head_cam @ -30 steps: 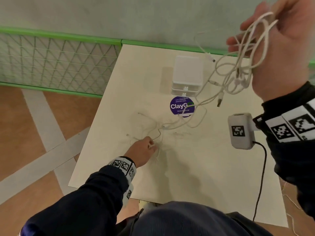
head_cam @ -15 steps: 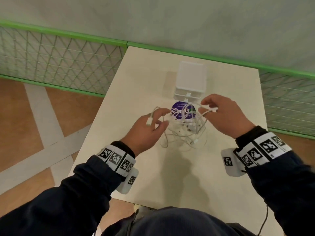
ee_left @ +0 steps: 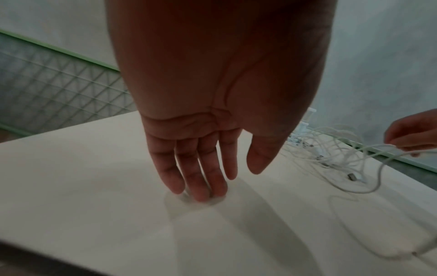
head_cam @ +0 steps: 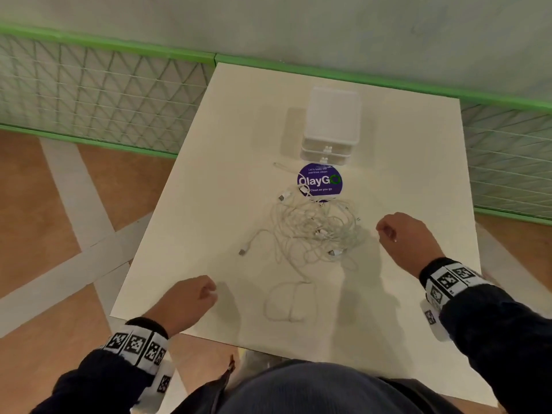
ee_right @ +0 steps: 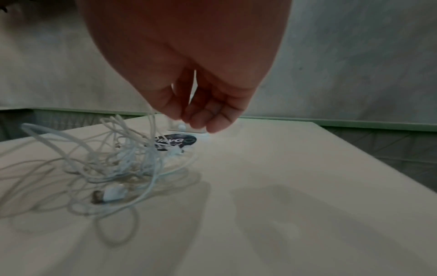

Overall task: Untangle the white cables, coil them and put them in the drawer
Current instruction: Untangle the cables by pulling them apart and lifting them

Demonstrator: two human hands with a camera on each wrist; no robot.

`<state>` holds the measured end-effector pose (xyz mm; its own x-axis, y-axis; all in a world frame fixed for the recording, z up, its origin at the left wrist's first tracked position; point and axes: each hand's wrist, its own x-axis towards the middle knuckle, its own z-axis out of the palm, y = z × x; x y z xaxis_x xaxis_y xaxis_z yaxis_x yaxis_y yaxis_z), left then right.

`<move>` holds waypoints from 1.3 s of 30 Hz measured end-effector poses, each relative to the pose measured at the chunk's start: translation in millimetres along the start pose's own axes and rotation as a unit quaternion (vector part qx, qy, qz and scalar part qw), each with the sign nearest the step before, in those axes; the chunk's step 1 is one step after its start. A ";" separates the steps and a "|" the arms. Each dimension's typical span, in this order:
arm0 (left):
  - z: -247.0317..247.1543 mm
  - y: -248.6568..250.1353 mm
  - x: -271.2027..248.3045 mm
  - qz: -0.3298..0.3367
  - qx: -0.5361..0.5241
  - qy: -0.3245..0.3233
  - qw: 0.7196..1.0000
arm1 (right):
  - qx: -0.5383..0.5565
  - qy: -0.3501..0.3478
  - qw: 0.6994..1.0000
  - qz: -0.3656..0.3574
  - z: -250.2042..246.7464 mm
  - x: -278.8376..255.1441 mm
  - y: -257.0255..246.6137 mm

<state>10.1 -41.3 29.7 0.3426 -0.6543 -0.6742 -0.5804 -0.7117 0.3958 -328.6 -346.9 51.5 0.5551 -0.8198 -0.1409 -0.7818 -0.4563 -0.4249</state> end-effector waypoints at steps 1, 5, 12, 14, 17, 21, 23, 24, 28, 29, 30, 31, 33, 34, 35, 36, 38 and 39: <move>-0.5 -5.0 -2.1 -0.005 -0.008 0.009 1.000 | 0.011 0.022 1.000 -0.018 1.1 1.3 -6.9; 4.2 -13.4 -9.0 -0.009 -0.013 0.025 1.000 | 0.039 0.016 0.996 -0.073 8.5 6.2 -50.9; 10.7 0.3 -12.7 0.034 0.018 0.039 0.998 | -0.178 -0.182 0.967 -0.020 48.8 21.8 -84.8; 10.3 7.4 -12.1 0.052 0.023 0.047 0.997 | -0.240 -0.189 0.952 -0.005 60.0 21.7 -81.6; 8.4 20.3 -9.8 0.082 0.042 0.046 0.995 | -0.278 -0.183 0.943 -0.005 72.5 22.6 -76.6; 3.6 40.9 -7.3 0.117 0.044 0.051 0.991 | -0.268 -0.209 0.940 0.013 67.4 30.9 -77.5; 1.4 51.6 -5.6 0.142 0.037 0.054 0.988 | -0.244 -0.218 0.945 0.016 62.4 33.8 -75.4; 0.5 56.6 -4.4 0.157 0.033 0.059 0.985 | -0.214 -0.212 0.953 0.015 60.0 34.8 -74.2; -5.6 88.4 -2.4 0.207 -0.013 0.087 0.974 | 0.023 -0.124 0.990 0.058 36.7 35.3 -76.2; -7.6 98.9 -1.3 0.215 -0.040 0.091 0.972 | 0.107 -0.092 0.986 0.087 26.5 34.1 -79.2; -9.8 110.1 -0.5 0.224 -0.072 0.097 0.967 | 0.192 -0.064 0.973 0.114 15.5 32.9 -82.8; -12.1 121.6 1.0 0.237 -0.103 0.105 0.960 | 0.272 -0.044 0.952 0.135 3.7 31.3 -87.9; -16.2 145.3 4.7 0.263 -0.146 0.115 0.947 | 0.392 -0.037 0.907 0.150 -20.5 26.1 -99.3; -18.3 157.8 6.8 0.277 -0.157 0.118 0.941 | 0.423 -0.041 0.894 0.143 -31.2 23.3 -104.0; -20.7 170.4 8.2 0.293 -0.167 0.121 0.934 | 0.442 -0.046 0.886 0.130 -40.9 20.6 -108.9; -23.2 182.9 8.1 0.308 -0.178 0.125 0.926 | 0.459 -0.052 0.879 0.116 -48.0 18.6 -112.5; -30.7 207.6 6.5 0.333 -0.196 0.133 0.913 | 0.491 -0.064 0.864 0.089 -60.7 16.0 -121.1; -34.3 218.6 5.6 0.338 -0.205 0.132 0.909 | 0.505 -0.072 0.857 0.077 -65.9 14.6 -125.7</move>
<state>-89.5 -209.3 133.9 0.2062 -0.9777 -0.0388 -0.4176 -0.1238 0.9002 -240.9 -324.3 161.8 0.5532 -0.7595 -0.3422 -0.2439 0.2451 -0.9383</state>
